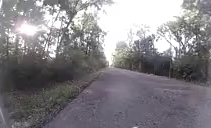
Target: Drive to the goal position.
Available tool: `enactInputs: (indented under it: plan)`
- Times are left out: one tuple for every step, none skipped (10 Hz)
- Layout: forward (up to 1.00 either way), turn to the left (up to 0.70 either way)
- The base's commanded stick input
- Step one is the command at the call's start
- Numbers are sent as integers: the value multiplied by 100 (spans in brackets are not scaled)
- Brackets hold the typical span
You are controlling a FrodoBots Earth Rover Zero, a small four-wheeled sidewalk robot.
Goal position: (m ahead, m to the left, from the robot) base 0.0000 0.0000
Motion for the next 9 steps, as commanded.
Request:
enactInputs:
  plan:
    - [-12, 0]
    - [-34, 0]
    - [-55, 0]
    - [-70, 0]
    - [-22, 0]
    - [0, 0]
    - [0, 0]
    - [0, 0]
    - [0, 0]
